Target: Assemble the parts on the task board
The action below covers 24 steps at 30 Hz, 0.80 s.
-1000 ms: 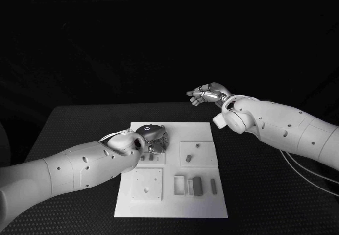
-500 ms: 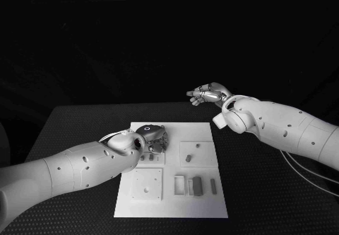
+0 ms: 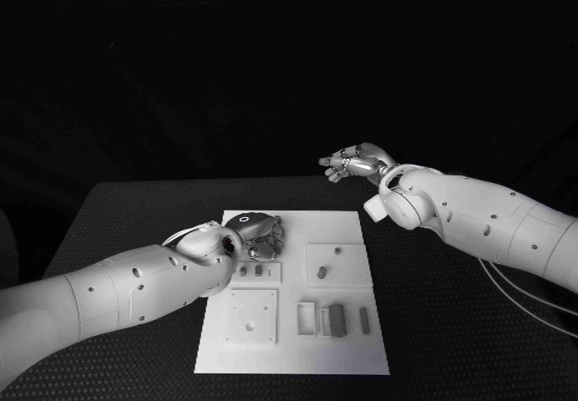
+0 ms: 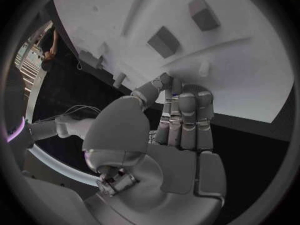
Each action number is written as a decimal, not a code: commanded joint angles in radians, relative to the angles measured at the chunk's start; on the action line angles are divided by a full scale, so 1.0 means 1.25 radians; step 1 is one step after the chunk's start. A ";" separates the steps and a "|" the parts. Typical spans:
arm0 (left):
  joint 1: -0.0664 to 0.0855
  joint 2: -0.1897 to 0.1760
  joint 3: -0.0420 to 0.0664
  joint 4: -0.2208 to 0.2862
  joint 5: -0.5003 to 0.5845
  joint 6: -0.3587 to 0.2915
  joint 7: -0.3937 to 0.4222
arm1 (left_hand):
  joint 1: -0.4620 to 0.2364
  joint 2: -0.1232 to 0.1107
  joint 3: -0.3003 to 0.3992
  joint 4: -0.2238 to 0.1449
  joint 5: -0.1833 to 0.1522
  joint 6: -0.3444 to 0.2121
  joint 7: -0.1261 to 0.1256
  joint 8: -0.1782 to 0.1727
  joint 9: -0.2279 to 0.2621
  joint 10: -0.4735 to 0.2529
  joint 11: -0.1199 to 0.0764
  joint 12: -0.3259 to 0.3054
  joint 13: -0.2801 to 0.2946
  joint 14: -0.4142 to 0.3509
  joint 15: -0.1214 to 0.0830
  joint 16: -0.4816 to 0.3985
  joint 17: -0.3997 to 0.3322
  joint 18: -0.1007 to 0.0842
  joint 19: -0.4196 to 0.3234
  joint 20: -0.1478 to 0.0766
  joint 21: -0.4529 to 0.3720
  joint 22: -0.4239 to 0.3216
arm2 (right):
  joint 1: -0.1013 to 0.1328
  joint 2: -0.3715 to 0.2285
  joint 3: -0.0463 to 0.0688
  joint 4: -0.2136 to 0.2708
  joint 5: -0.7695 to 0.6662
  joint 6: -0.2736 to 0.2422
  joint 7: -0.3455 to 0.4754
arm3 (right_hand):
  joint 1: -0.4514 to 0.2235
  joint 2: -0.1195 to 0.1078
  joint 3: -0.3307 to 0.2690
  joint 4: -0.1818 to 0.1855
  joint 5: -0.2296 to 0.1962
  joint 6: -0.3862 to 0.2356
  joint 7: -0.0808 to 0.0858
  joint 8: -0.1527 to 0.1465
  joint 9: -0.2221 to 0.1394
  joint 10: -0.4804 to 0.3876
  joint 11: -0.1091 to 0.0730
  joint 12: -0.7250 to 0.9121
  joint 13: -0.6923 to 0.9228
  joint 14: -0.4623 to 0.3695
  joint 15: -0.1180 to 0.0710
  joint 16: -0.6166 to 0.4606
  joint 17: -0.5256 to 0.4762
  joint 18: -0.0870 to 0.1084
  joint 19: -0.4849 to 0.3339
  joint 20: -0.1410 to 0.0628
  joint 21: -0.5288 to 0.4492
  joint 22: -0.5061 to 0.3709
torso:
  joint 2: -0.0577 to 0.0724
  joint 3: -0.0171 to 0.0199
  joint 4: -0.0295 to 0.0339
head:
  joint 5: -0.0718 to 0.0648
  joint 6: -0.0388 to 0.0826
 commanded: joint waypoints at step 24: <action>0.010 -0.128 0.033 0.079 0.128 0.012 0.006 | -0.007 0.006 0.007 0.000 0.004 0.009 0.002 0.004 0.000 0.009 -0.001 -0.001 0.002 0.012 -0.004 0.010 -0.003 0.013 0.012 -0.041 0.009 0.015 | 0.000 -0.009 0.000 -0.002 -0.002 0.012 0.006 | 0.010 0.000 -0.007 0.000 0.004 -0.003 0.024 0.004 -0.001 0.005 0.000 -0.004 -0.001 -0.006 -0.001 -0.006 -0.001 0.015 -0.004 0.000 -0.006 0.002 | 0.000 -0.0016 0.0016 | 0.009 0.002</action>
